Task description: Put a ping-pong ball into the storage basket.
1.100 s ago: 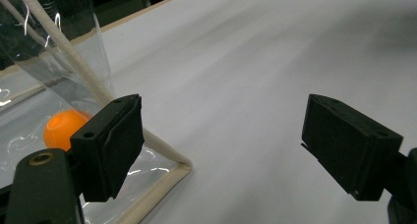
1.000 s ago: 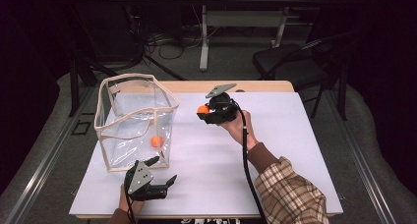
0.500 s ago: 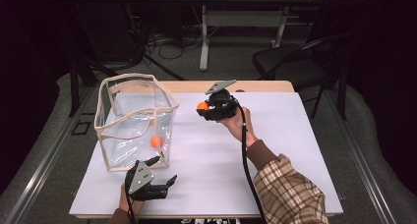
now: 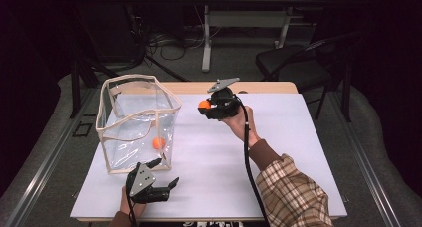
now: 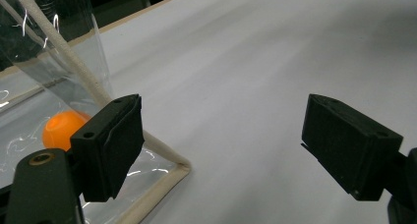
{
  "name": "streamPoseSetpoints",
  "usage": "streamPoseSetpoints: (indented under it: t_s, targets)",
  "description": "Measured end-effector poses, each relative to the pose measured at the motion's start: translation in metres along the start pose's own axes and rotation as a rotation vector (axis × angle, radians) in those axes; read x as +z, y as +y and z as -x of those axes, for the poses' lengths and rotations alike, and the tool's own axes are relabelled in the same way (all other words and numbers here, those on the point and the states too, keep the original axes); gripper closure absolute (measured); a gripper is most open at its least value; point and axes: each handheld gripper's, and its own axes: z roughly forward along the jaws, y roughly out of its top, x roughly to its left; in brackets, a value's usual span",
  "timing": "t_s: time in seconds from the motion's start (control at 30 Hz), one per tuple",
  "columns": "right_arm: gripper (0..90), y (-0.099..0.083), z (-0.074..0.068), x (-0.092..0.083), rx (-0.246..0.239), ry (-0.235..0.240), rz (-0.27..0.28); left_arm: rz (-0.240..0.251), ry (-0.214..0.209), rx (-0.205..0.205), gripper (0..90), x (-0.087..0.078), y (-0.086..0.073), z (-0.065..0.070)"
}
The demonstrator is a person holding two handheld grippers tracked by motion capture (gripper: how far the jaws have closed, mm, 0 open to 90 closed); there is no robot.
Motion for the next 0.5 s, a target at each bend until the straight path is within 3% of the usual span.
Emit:
streamPoseSetpoints:
  t_s: [0.5]
  targets:
    - [50.3, 0.0066, -0.0002, 0.0003, -0.006, -0.006, 0.004, -0.001, -0.001, 0.001, 15.9, 0.0000, 0.0000, -0.0001]
